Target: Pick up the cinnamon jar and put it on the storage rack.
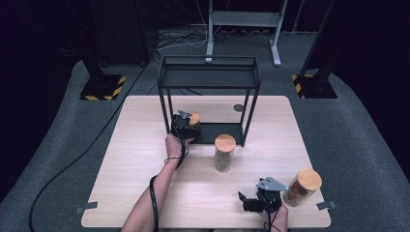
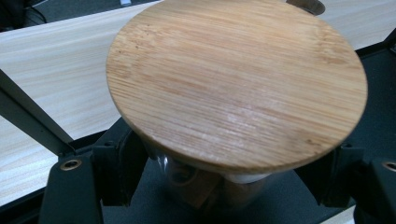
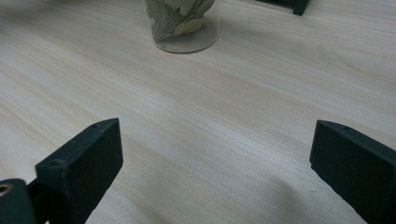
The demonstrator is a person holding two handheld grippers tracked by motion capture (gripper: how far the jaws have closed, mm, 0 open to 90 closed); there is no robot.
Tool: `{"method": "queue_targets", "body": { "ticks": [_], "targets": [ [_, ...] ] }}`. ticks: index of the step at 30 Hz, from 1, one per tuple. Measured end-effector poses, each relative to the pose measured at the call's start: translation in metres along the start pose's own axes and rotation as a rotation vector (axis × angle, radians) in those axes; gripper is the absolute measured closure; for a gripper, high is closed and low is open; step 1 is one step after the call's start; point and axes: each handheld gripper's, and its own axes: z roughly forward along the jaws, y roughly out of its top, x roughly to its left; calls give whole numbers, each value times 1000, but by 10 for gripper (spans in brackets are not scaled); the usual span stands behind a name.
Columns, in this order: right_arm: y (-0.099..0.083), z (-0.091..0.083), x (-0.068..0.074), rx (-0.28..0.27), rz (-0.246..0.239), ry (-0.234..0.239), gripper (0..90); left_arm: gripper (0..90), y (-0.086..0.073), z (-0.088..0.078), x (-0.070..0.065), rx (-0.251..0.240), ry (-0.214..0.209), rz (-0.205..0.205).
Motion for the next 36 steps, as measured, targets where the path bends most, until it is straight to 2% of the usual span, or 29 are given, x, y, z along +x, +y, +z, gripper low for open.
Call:
{"method": "queue_targets", "body": {
  "ticks": [7, 11, 12, 15, 18, 20, 25, 27, 28, 30, 36],
  "targets": [
    [0, 0, 0, 0, 1, 0, 18, 244, 0, 0, -2, -4, 7, -18],
    [0, 0, 0, 1, 1, 0, 18, 237, 1, -1, 0, 11, -7, -40],
    [0, 0, 0, 1, 1, 0, 18, 227, 2, -1, 1, 12, -17, -56],
    [0, 0, 0, 1, 1, 0, 18, 162, 6, -5, 1, 19, -14, -49],
    [0, 0, 0, 2, -1, -1, 18, 107, 11, -8, -1, 6, -8, -61],
    [0, 0, 0, 2, 0, 0, 18, 79, 15, -11, 0, 9, -8, -48],
    [0, 0, 0, 2, -1, 0, 18, 44, 26, -18, -3, -23, -2, -50],
    [0, 0, 0, 1, -1, 0, 18, 29, 30, -22, -4, -23, -5, -31],
    [0, 0, 0, 1, -1, 1, 18, 22, 32, -23, -6, -24, -9, -36],
    [0, 0, 0, 2, 0, 1, 18, 12, 35, -27, -7, -22, -9, -17],
    [0, 0, 0, 3, 0, 0, 18, 1, 38, -37, -11, -33, -28, 5]
  ]
}}
